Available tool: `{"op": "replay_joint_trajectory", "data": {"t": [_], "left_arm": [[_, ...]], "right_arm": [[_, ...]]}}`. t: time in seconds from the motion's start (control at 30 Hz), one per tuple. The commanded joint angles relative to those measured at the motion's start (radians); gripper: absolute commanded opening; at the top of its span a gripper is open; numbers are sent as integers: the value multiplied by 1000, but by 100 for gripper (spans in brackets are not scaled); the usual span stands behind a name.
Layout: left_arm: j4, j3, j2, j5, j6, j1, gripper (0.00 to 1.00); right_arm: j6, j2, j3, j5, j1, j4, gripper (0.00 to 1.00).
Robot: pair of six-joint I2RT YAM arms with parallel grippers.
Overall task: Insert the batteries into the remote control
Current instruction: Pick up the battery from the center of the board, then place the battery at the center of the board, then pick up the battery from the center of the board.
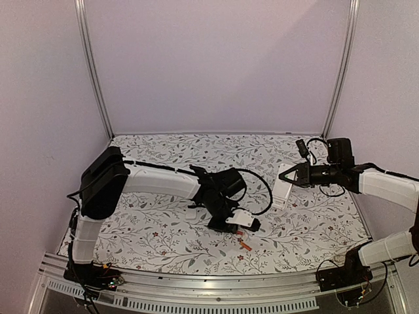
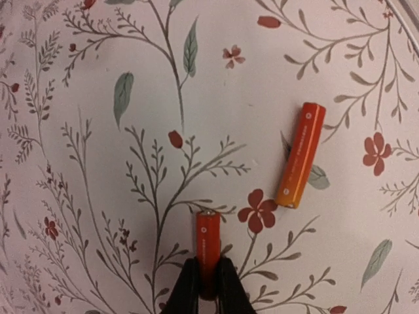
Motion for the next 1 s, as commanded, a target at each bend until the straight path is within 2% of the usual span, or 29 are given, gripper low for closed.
{"op": "replay_joint_trajectory", "data": {"t": [0.0, 0.17, 0.27, 0.37, 0.7, 0.97], "left_arm": [[-40, -105, -88, -57, -137, 38, 1], [-29, -291, -222, -98, -328, 39, 1], [-14, -395, -271, -111, -388, 40, 1], [-18, -438, -282, -127, -421, 39, 3], [-18, -384, -262, -157, -420, 27, 28], [-17, -338, -227, -148, -409, 2, 30]], "right_arm": [[-3, 24, 1, -31, -4, 11, 0], [20, 50, 1, -50, 1, 49, 0], [25, 74, 16, -48, 22, 51, 0], [25, 104, 37, -45, 55, 51, 0], [73, 179, 90, -58, 85, 49, 0], [77, 204, 95, -56, 88, 19, 0]]}}
